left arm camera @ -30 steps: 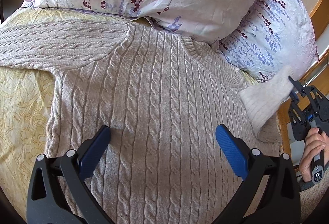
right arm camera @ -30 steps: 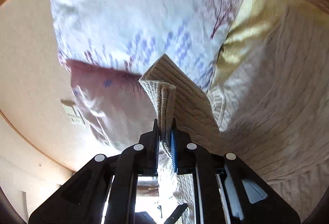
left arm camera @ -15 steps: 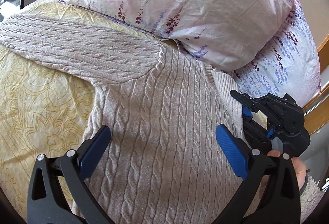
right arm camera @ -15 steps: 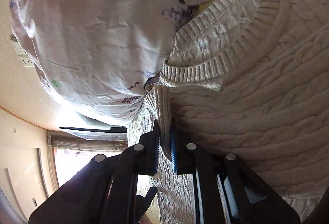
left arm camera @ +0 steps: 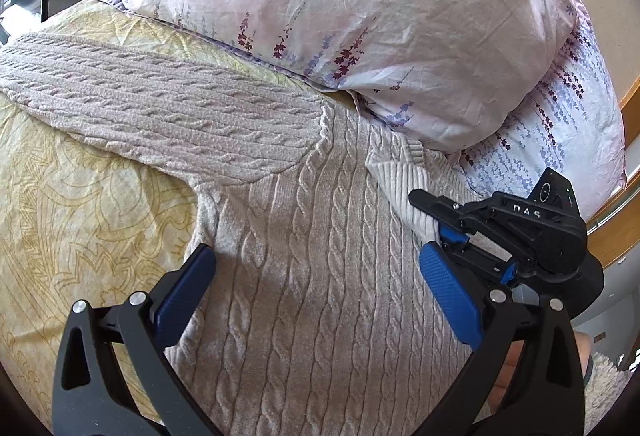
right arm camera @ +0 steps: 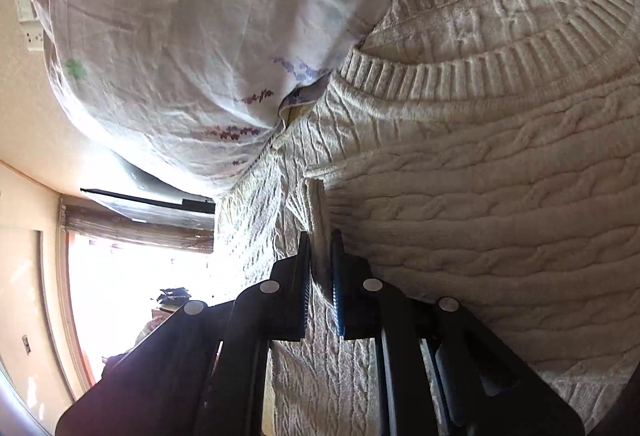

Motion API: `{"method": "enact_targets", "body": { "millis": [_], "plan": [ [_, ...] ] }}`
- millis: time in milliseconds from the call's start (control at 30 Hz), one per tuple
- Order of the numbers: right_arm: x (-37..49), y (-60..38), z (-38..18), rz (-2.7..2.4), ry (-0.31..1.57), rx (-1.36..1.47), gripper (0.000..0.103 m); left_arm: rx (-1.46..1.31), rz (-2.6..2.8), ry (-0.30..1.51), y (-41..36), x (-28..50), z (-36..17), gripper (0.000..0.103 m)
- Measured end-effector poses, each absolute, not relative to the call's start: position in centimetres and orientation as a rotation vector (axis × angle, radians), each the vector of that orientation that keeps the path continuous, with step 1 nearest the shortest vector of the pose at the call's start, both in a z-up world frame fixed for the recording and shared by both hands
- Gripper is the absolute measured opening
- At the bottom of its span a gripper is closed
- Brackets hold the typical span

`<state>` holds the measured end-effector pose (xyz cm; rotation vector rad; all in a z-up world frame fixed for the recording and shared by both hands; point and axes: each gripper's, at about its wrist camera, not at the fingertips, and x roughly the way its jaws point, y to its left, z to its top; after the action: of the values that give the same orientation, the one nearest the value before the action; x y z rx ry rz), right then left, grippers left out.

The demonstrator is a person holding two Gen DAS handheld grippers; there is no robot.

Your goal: Fold small clothes

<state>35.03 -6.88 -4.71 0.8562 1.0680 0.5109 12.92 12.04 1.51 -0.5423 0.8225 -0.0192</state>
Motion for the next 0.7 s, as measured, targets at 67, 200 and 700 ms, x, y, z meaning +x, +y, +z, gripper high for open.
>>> {"method": "enact_targets", "body": {
  "millis": [67, 200, 700],
  "plan": [
    [35.0, -5.7, -4.5, 0.518, 1.084, 0.793, 0.012, -0.517, 0.008, 0.812, 12.5, 13.1, 1.8, 0.101],
    [34.8, -3.9, -4.5, 0.522, 1.103, 0.663, 0.014, -0.513, 0.068, 0.788, 14.2, 13.1, 2.2, 0.101],
    [30.1, 3.4, -0.8, 0.548, 0.895, -0.097, 0.049, -0.517, 0.187, 0.808, 17.8, 13.0, 2.2, 0.101]
  ]
}}
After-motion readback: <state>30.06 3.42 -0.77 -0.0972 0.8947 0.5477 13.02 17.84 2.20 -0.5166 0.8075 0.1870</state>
